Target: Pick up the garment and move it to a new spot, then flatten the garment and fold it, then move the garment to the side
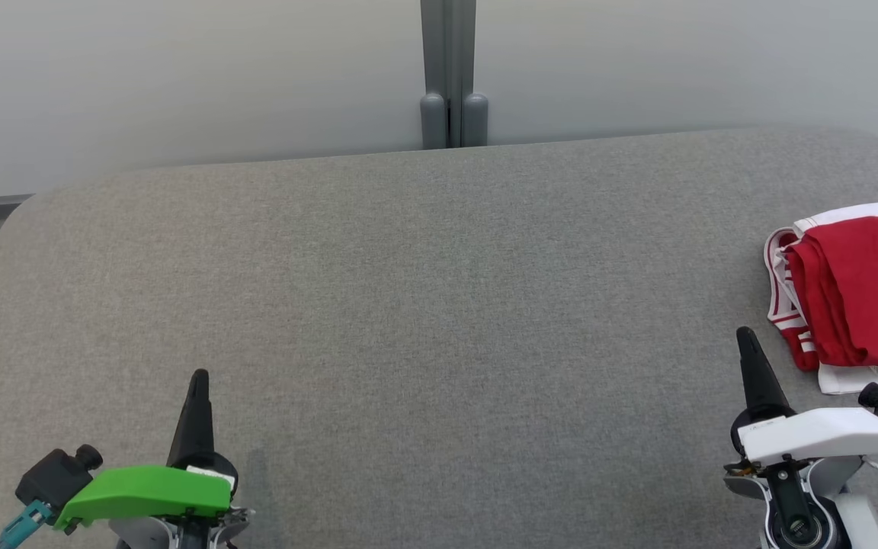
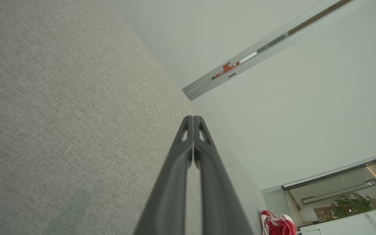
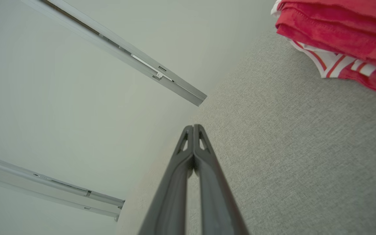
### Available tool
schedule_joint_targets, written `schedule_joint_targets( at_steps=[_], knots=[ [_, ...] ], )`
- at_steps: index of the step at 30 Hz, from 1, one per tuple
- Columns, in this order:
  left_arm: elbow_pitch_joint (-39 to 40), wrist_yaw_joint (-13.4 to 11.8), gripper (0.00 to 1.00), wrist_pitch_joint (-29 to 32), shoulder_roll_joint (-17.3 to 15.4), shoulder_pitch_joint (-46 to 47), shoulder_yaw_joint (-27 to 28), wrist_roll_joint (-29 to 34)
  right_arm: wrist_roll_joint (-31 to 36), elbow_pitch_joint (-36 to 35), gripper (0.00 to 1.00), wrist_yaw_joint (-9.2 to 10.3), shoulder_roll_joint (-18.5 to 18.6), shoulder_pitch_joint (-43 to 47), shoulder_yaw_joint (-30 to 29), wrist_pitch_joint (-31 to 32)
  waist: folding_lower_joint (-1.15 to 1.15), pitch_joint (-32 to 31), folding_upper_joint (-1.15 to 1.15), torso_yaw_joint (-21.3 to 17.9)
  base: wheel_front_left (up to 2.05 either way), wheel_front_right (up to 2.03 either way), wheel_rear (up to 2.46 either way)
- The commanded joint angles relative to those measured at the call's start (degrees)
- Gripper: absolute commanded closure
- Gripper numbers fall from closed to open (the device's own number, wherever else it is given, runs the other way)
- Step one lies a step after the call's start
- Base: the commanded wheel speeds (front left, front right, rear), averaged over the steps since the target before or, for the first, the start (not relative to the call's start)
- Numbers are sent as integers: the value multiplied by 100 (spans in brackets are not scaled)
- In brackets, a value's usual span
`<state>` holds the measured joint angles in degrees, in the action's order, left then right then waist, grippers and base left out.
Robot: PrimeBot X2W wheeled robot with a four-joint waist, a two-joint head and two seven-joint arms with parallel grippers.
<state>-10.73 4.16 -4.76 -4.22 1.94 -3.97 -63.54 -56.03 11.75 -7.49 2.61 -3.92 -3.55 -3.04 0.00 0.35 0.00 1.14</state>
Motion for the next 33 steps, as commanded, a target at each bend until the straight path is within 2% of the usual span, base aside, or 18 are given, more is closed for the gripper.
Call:
schedule_joint_targets(
  at_steps=[1, 33],
  knots=[
    [37, 47, 100, 28, -39, 190, 47, -141, -164, -34, 100, -2, 28, -149, -30, 50, 0, 0, 0, -2, 0, 0, 0],
    [-150, 203, 100, 517, -43, 324, 464, -1673, -1977, 102, 100, -2, 34, -207, -175, 528, 0, -7, 0, -51, 0, 0, 0]
  ],
)
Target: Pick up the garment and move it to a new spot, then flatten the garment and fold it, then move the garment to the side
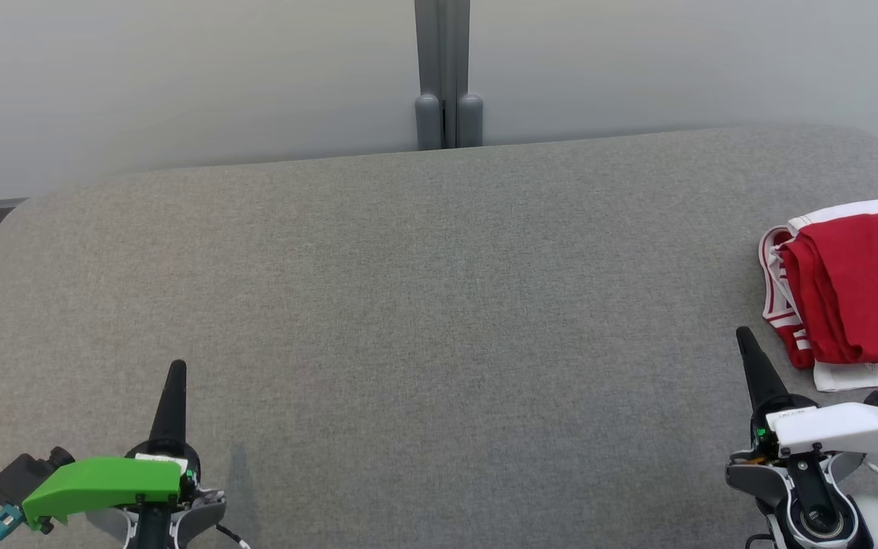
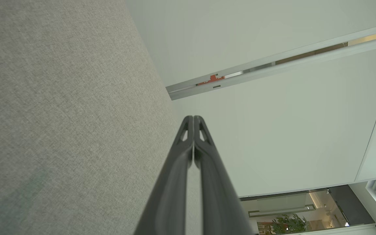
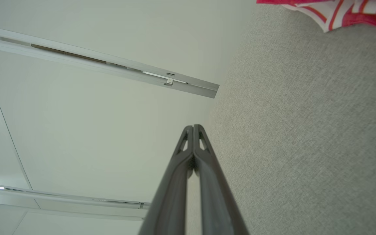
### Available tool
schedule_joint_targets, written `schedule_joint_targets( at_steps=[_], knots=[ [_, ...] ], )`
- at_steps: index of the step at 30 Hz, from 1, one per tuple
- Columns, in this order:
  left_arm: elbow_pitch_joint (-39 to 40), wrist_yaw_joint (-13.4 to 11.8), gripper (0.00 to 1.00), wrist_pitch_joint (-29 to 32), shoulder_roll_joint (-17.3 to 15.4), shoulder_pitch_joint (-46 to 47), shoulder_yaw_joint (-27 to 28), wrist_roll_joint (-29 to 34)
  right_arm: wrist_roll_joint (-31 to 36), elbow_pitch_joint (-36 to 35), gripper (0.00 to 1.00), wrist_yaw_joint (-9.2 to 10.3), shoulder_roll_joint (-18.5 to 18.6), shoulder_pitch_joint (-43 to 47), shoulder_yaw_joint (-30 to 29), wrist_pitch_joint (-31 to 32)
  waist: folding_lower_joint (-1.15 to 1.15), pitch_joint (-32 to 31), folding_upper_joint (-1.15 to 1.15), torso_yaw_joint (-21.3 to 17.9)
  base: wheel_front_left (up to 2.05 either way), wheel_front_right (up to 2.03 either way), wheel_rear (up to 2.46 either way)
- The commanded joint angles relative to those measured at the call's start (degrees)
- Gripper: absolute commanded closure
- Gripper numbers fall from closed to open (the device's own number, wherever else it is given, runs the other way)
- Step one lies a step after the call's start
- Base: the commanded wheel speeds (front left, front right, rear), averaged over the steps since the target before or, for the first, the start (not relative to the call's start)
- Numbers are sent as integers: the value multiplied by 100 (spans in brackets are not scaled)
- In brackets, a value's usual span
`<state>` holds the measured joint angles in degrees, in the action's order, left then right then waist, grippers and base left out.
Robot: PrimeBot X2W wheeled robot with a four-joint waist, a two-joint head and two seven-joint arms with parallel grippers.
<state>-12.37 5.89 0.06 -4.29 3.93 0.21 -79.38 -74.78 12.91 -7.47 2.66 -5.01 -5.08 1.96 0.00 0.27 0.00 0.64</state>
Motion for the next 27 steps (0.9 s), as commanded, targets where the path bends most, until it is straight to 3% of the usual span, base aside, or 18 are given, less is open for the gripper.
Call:
schedule_joint_targets(
  at_steps=[1, 27],
  knots=[
    [9, 35, 100, 44, -36, 131, 58, -137, -157, -10, 100, -5, 28, -101, -27, 47, 0, 0, 0, -2, 0, 0, 0],
    [-116, 136, 100, 372, -12, 219, 338, -1067, -1287, 81, 100, -4, 31, -138, -116, 351, 0, -6, 0, -42, 0, 0, 0]
  ],
)
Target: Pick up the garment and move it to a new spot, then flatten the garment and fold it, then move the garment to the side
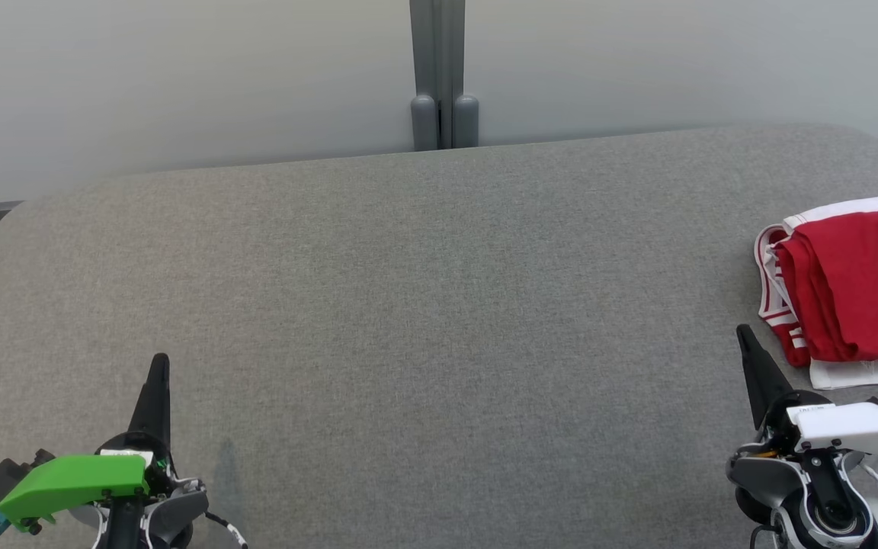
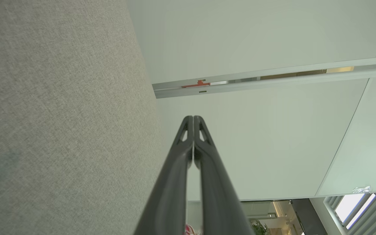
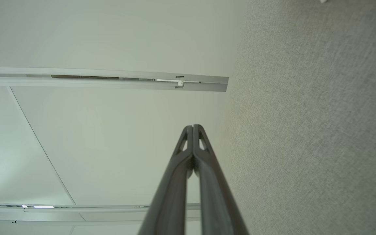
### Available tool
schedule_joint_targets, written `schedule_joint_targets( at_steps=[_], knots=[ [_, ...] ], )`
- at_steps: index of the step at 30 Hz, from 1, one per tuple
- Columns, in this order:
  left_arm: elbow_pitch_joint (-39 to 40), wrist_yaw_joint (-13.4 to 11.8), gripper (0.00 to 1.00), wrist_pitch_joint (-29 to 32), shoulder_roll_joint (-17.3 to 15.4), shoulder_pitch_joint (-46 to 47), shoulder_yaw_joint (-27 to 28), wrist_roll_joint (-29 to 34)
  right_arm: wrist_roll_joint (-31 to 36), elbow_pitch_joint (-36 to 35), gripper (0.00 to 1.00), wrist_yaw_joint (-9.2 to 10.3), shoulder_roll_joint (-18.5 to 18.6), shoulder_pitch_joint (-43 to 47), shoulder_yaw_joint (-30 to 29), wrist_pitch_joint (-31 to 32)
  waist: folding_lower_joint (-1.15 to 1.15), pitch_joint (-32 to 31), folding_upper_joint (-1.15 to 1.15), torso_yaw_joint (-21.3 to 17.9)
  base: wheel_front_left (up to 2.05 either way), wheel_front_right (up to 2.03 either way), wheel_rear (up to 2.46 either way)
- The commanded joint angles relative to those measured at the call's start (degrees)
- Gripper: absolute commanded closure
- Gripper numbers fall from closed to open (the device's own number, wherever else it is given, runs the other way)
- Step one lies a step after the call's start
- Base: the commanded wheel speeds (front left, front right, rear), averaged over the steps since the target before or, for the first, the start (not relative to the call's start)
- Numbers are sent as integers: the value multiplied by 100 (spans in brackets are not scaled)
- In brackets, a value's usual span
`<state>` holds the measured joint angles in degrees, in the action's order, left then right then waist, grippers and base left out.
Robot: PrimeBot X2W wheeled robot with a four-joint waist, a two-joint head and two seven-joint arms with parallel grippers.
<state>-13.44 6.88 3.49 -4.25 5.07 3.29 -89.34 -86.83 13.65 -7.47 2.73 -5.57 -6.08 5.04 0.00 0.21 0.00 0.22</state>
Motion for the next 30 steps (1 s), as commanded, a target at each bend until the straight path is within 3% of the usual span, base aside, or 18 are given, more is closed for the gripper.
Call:
schedule_joint_targets(
  at_steps=[1, 13, 30],
  knots=[
    [-14, 42, 100, 45, -15, 102, 41, -108, -124, 10, 100, -4, 25, -83, -18, 56, 0, 0, 0, -2, 0, 0, 0],
    [-61, 77, 100, 171, 0, 147, 161, -477, -577, 47, 100, -4, 25, -81, -54, 169, 0, -3, 0, -21, 0, 0, 0],
    [-61, 77, 100, 201, 29, 139, 190, -424, -576, 46, 100, -4, 26, -80, -53, 168, 0, -3, 0, -22, 0, 0, 0]
  ],
)
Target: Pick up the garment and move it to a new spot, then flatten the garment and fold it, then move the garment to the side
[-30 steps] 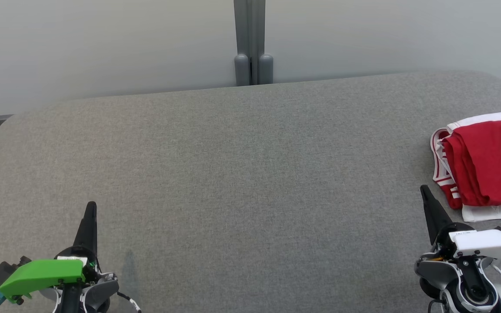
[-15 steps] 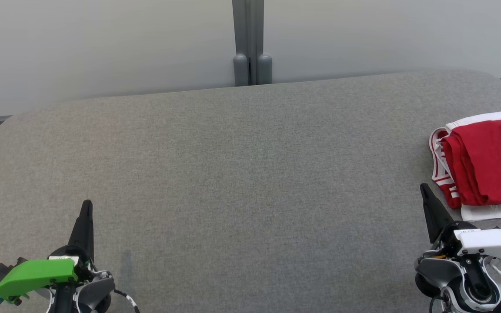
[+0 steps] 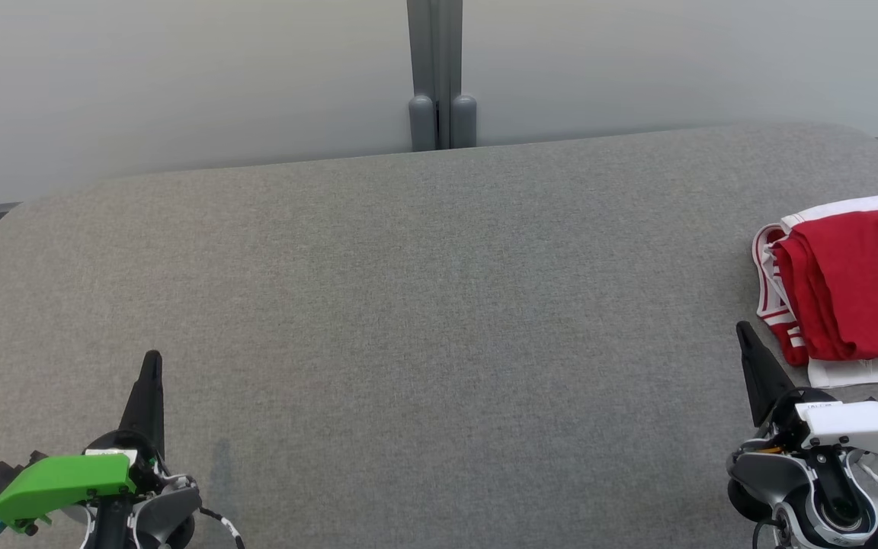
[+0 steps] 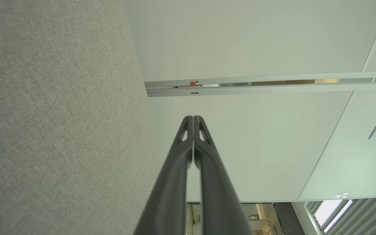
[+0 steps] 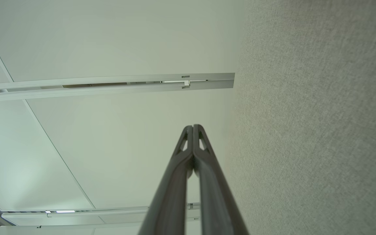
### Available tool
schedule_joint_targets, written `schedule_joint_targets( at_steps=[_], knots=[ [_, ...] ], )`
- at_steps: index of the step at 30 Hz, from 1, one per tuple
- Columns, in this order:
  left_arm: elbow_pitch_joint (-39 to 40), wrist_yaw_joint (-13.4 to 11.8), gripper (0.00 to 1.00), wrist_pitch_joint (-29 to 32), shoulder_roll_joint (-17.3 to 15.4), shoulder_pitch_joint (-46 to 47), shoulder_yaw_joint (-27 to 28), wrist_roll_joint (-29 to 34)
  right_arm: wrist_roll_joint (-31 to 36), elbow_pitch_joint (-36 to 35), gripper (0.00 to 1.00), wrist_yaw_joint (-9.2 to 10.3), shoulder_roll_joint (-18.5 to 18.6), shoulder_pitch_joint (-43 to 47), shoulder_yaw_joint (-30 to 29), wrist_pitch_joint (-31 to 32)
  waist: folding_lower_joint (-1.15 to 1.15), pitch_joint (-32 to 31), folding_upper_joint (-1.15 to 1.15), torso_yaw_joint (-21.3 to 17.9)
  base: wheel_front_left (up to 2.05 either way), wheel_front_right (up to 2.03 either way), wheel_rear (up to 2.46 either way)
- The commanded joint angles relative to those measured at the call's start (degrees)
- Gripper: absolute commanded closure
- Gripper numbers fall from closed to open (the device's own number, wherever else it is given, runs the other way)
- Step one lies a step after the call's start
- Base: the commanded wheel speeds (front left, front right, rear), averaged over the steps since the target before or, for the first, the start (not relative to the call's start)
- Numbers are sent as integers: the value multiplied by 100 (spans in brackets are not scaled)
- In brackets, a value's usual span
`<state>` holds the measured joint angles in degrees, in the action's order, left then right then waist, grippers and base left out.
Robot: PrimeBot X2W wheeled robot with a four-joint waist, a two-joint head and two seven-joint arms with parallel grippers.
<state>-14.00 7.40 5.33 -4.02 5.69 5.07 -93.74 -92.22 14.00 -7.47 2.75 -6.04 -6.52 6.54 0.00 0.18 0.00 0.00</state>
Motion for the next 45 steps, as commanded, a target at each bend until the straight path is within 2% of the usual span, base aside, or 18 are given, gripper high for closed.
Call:
schedule_joint_targets(
  at_steps=[1, 45],
  knots=[
    [-5, 25, 100, 12, 8, 76, 14, 19, -37, 11, 100, -4, 23, -33, -9, 18, 0, 0, 0, 0, 0, 0, 0],
    [-8, 25, 100, 66, 46, 74, 86, 79, -38, 10, 100, -4, 23, -32, -8, 17, 0, 0, 0, 0, 0, 0, 0]
  ],
)
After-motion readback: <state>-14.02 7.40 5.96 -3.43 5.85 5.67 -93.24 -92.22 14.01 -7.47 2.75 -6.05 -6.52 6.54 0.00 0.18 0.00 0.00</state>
